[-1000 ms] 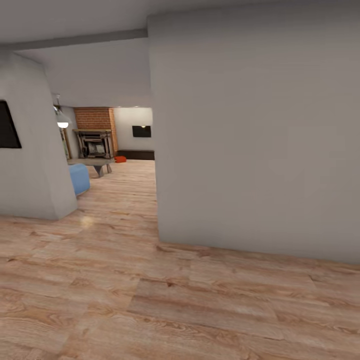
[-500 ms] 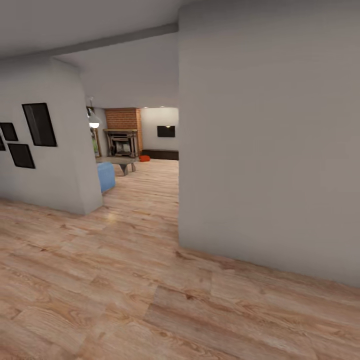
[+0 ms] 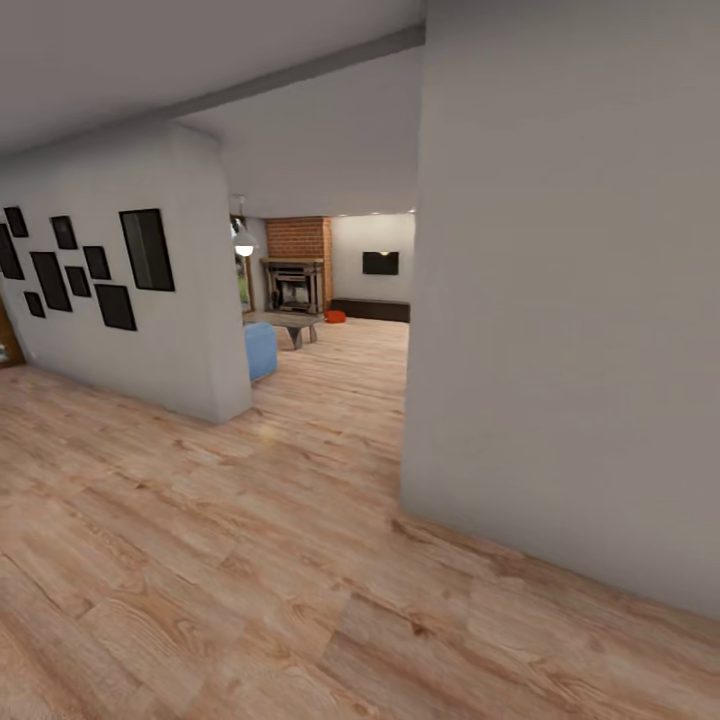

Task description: Move the two storage containers from the living room to the garage. In the garage, place one container on the floor and stack the other container on top of it (either order is fine).

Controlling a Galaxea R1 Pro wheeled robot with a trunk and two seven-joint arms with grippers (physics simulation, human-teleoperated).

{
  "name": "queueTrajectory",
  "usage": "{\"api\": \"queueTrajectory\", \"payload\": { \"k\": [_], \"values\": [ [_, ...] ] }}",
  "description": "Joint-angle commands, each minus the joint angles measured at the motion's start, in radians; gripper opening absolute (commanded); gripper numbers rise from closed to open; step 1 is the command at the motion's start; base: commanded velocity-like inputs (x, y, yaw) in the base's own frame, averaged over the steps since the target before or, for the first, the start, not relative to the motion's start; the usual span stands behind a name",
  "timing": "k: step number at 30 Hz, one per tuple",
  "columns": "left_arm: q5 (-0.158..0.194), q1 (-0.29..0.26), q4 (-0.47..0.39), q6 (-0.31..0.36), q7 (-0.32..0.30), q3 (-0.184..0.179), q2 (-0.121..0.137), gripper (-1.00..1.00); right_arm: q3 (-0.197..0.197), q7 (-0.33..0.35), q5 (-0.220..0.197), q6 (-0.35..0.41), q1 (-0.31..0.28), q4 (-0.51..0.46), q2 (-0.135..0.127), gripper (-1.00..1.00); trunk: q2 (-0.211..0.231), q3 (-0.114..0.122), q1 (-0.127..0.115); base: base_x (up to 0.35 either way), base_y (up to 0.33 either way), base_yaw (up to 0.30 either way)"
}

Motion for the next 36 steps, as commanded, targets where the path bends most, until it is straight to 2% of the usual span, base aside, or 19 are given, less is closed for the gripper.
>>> {"api": "queueTrajectory", "payload": {
  "k": [1,21,36],
  "values": [
    [0.008,-0.001,0.001,-0.003,0.003,-0.009,0.0,1.0,0.007,-0.002,-0.005,-0.006,-0.001,0.003,0.0,1.0,-0.001,-0.001,0.001,0.323,0.0,0.3],
    [0.008,-0.001,0.001,-0.003,0.003,-0.008,-0.001,1.0,0.006,-0.002,-0.005,-0.006,-0.001,0.003,0.0,1.0,-0.001,-0.001,0.001,0.323,0.0,0.296],
    [0.008,-0.001,0.001,-0.003,0.003,-0.009,-0.001,1.0,0.007,-0.005,0.003,-0.005,-0.001,0.003,-0.001,1.0,-0.001,-0.001,0.001,0.323,0.0,0.028]
  ]
}}
